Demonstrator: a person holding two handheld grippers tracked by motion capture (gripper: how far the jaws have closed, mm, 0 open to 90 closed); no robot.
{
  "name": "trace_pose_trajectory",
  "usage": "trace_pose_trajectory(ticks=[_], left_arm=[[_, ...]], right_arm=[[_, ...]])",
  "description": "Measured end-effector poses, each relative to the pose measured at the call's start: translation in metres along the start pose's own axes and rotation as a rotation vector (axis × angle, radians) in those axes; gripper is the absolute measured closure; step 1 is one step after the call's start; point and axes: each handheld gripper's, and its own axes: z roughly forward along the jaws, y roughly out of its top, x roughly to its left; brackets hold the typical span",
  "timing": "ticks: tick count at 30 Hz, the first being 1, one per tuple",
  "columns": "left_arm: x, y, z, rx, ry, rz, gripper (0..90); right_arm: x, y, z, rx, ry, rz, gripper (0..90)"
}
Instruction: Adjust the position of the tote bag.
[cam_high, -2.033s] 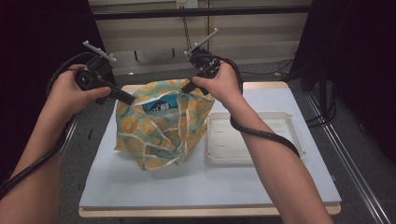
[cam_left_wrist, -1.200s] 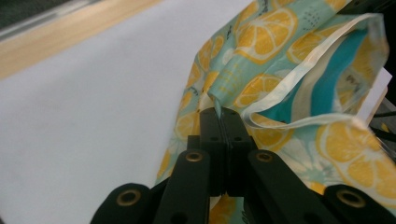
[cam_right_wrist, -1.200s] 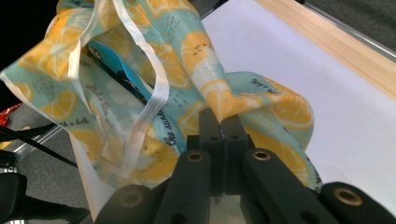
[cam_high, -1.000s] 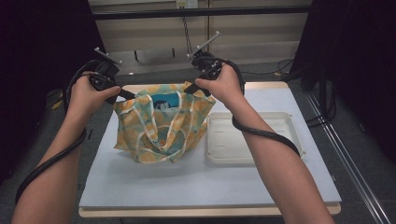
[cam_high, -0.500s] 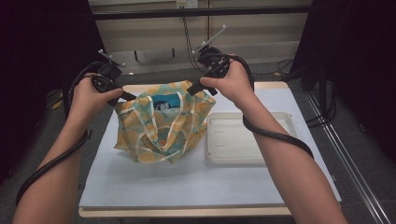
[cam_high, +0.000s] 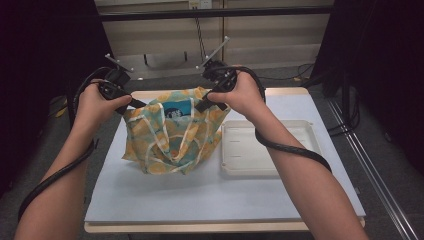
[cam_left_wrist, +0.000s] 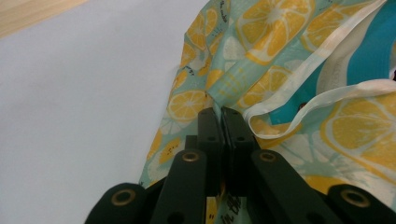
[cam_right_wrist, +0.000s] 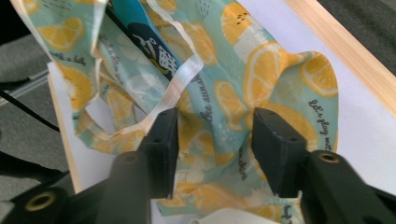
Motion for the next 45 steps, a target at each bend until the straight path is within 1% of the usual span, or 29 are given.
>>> trace_pose_trajectory(ticks=[1,3,5,8,10,13,14,17,21,22,23,25,26,27,28,30,31,32,33,34,35,36,37,38,39,41,42,43,45], left_arm=[[0.000,0.000,0.000,-0.002,-0.001,0.001,87.4],[0.001,0.000,0.000,0.001,-0.001,0.007,87.3],[0.001,0.000,-0.001,-0.005,0.000,0.005,87.3],[0.002,-0.001,-0.001,-0.003,-0.004,0.008,87.4],[0.001,-0.001,0.000,-0.010,-0.003,0.001,87.4],[0.003,0.000,-0.001,-0.004,-0.005,0.021,87.5],[0.002,0.000,0.000,-0.007,-0.006,0.013,87.4],[0.002,0.000,0.000,0.001,-0.005,0.019,87.5],[0.003,-0.002,0.002,0.008,-0.012,0.015,86.4],[0.003,-0.003,0.002,-0.009,-0.009,0.009,86.2],[0.005,-0.004,0.002,-0.002,-0.006,0.020,85.6],[0.005,-0.005,0.002,-0.011,-0.007,0.003,85.0],[0.006,-0.005,0.001,0.001,-0.003,0.023,84.2],[0.005,-0.006,-0.001,-0.002,0.007,0.012,82.7],[0.005,-0.007,-0.002,-0.001,0.008,0.020,80.0],[0.004,-0.008,-0.003,-0.008,0.014,0.006,76.7],[0.005,-0.008,-0.006,-0.008,0.018,0.020,75.6],[0.004,-0.009,-0.007,-0.013,0.029,0.020,72.4],[0.004,-0.009,-0.010,-0.014,0.051,0.027,67.8],[0.003,-0.009,-0.012,-0.027,0.070,0.015,62.7],[0.003,-0.010,-0.016,-0.033,0.081,0.016,58.7],[0.003,-0.009,-0.020,-0.038,0.085,0.029,54.6],[0.002,-0.009,-0.021,-0.057,0.085,0.011,51.0],[0.001,-0.009,-0.025,-0.053,0.086,0.021,45.8],[-0.001,-0.008,-0.028,-0.070,0.085,0.011,41.8],[-0.005,-0.007,-0.036,-0.070,0.093,0.041,36.6],[-0.008,-0.006,-0.039,-0.080,0.095,0.040,32.5],[-0.011,-0.005,-0.043,-0.084,0.097,0.049,30.5],[-0.017,-0.005,-0.048,-0.084,0.092,0.066,29.0]], right_arm=[[0.000,0.001,0.001,-0.003,-0.001,0.002,62.4],[0.000,0.002,0.000,-0.007,0.001,-0.002,75.1],[-0.001,0.004,-0.003,-0.013,0.003,0.014,80.2],[-0.001,0.008,-0.010,-0.007,0.010,0.015,85.6],[0.001,0.010,-0.016,-0.013,0.008,0.026,86.6],[0.001,0.015,-0.026,-0.040,0.024,0.057,89.2],[0.000,0.018,-0.029,-0.046,0.032,0.059,89.3],[0.001,0.024,-0.031,-0.063,0.021,0.072,89.4],[-0.003,0.029,-0.028,-0.115,0.025,0.100,89.5],[-0.005,0.030,-0.026,-0.131,0.029,0.113,89.4],[-0.008,0.030,-0.023,-0.137,0.024,0.131,89.5],[-0.010,0.029,-0.017,-0.128,0.027,0.139,89.4],[-0.011,0.028,-0.013,-0.128,0.030,0.145,89.4],[-0.012,0.027,-0.009,-0.117,0.031,0.146,89.5],[-0.012,0.025,-0.005,-0.098,0.027,0.138,89.5],[-0.013,0.022,0.001,-0.072,0.023,0.132,89.5],[-0.013,0.021,0.002,-0.071,0.027,0.133,89.4],[-0.013,0.019,0.004,-0.074,0.034,0.144,89.3],[-0.014,0.018,0.005,-0.075,0.039,0.143,89.2],[-0.014,0.016,0.007,-0.072,0.044,0.144,89.2],[-0.014,0.016,0.008,-0.070,0.039,0.138,89.2],[-0.014,0.015,0.009,-0.066,0.041,0.137,89.2],[-0.013,0.015,0.009,-0.064,0.043,0.139,89.2],[-0.013,0.015,0.009,-0.061,0.044,0.137,89.2],[-0.012,0.015,0.009,-0.060,0.039,0.135,89.2],[-0.011,0.015,0.010,-0.047,0.034,0.131,89.2],[-0.011,0.014,0.010,-0.044,0.030,0.127,89.2],[-0.011,0.014,0.010,-0.041,0.030,0.118,89.2],[-0.010,0.014,0.011,-0.044,0.030,0.126,89.3]])
